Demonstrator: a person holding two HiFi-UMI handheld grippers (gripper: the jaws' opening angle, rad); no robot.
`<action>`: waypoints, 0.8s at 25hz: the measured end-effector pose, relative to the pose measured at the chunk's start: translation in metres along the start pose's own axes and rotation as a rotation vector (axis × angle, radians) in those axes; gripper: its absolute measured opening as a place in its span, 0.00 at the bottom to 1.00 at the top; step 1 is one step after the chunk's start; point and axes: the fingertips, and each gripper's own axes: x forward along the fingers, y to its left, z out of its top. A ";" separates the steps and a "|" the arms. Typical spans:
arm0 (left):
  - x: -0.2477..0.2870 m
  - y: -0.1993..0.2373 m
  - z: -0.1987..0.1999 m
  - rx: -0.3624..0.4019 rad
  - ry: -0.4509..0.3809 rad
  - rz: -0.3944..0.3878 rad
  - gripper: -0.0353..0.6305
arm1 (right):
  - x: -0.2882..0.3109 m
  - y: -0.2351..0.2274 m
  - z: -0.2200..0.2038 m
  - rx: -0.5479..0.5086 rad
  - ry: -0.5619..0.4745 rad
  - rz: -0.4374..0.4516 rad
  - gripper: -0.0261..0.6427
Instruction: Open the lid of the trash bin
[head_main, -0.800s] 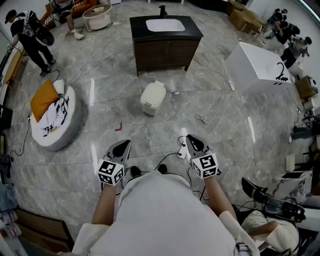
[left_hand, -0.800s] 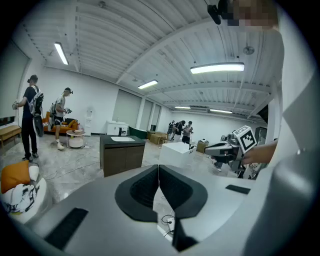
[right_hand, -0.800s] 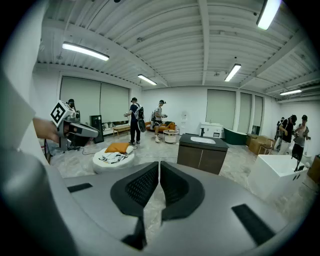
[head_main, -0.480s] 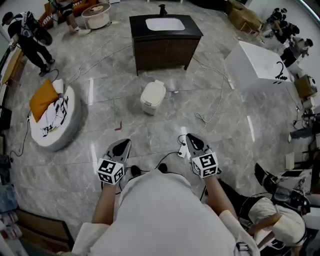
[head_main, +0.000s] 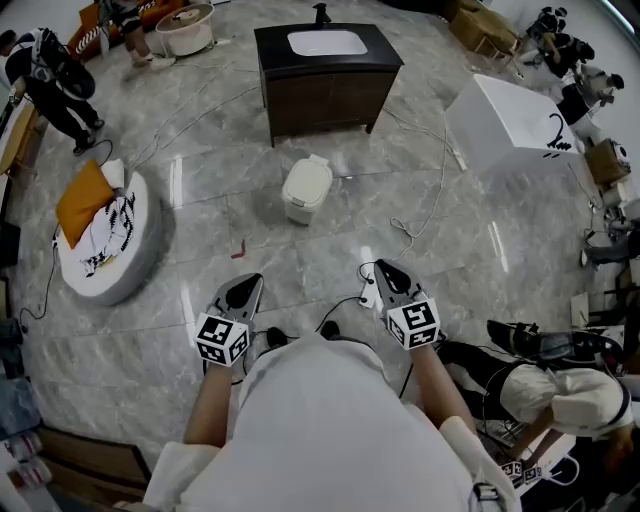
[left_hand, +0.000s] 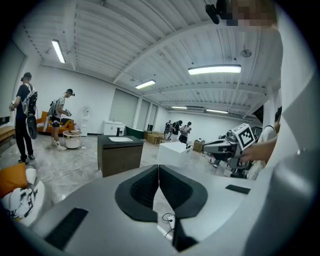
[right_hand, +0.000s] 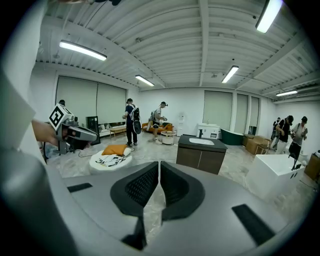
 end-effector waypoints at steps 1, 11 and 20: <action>-0.002 0.002 0.000 0.004 0.002 -0.005 0.08 | 0.001 0.003 0.001 0.001 0.000 -0.006 0.09; -0.027 0.021 -0.010 0.044 0.023 -0.068 0.08 | 0.006 0.041 -0.002 0.029 0.005 -0.065 0.09; -0.030 0.035 -0.015 0.028 0.042 -0.081 0.08 | 0.008 0.056 -0.008 0.043 0.035 -0.069 0.09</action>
